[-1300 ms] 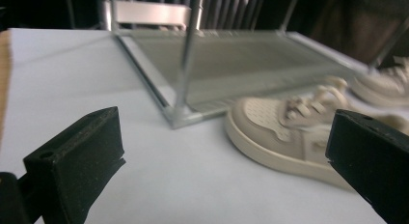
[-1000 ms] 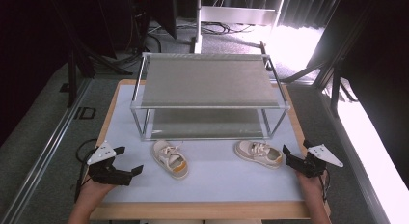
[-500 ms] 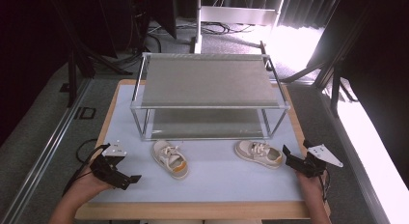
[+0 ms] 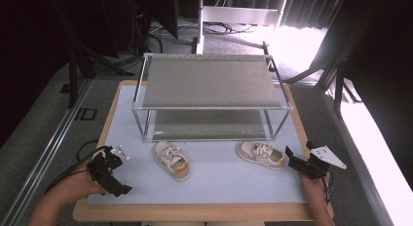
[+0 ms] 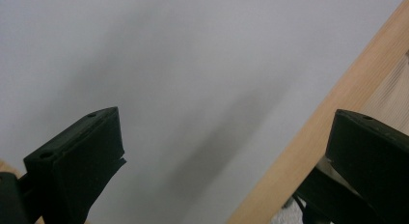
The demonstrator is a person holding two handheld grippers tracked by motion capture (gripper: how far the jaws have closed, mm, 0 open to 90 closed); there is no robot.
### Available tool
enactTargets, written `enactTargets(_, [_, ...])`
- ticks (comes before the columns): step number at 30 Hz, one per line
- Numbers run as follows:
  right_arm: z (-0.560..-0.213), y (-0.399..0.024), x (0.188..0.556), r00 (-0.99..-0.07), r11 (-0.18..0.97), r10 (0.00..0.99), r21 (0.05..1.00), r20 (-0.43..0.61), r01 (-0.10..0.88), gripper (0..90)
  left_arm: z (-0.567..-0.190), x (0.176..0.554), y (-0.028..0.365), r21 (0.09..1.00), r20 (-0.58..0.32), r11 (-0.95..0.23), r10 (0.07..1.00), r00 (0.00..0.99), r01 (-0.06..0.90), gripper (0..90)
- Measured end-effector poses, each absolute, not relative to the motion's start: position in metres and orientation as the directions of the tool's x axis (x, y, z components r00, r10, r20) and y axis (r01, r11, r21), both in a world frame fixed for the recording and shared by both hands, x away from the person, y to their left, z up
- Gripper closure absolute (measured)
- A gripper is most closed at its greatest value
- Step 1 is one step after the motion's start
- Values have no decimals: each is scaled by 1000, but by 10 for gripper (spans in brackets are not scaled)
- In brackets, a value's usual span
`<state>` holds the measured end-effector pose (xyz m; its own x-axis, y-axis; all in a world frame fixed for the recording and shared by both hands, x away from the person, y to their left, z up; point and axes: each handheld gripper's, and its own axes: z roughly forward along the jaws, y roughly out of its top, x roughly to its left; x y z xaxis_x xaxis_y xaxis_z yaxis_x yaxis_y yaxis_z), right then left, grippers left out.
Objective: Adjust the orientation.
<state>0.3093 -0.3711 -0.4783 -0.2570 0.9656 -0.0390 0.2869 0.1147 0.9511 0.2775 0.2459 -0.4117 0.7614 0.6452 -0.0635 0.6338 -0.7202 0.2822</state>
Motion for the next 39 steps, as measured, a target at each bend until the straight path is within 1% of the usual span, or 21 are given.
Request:
enactTargets(2, [-478, -371, 309, -258, 115, 965, 951, -39, 287, 135, -411, 279, 246, 235, -57, -722, 658, 751, 650, 0])
enactTargets(3, [-478, -371, 309, -258, 116, 965, 951, -40, 287, 135, -410, 279, 245, 219, -61, -723, 660, 749, 655, 15])
enactTargets(7, [-478, -371, 309, -258, 117, 965, 951, -41, 286, 135, -409, 279, 242, 190, -82, -724, 661, 746, 663, 15])
enactTargets(9, [-478, -371, 309, -258, 118, 965, 951, -42, 287, 135, -407, 279, 238, 177, -79, -733, 655, 752, 657, 15])
enactTargets(12, [-478, -371, 309, -258, 118, 965, 950, -42, 288, 135, -403, 278, 232, 181, -91, -745, 637, 766, 641, 15])
enactTargets(18, [-478, -371, 309, -258, 119, 965, 950, -44, 287, 135, -400, 280, 218, 161, -117, -762, 616, 779, 627, 15])
enactTargets(22, [-478, -371, 309, -254, 115, 966, 951, -40, 287, 135, -396, 282, 206, 178, -129, -776, 591, 796, 605, 15])
enactTargets(30, [-478, -371, 309, -252, 110, 967, 952, -36, 285, 135, -384, 289, 183, 202, -129, -802, 547, 827, 562, 15])
enactTargets(39, [-478, -372, 309, -252, 104, 967, 953, -30, 284, 135, -379, 300, 151, 189, -122, -841, 492, 862, 506, 16])
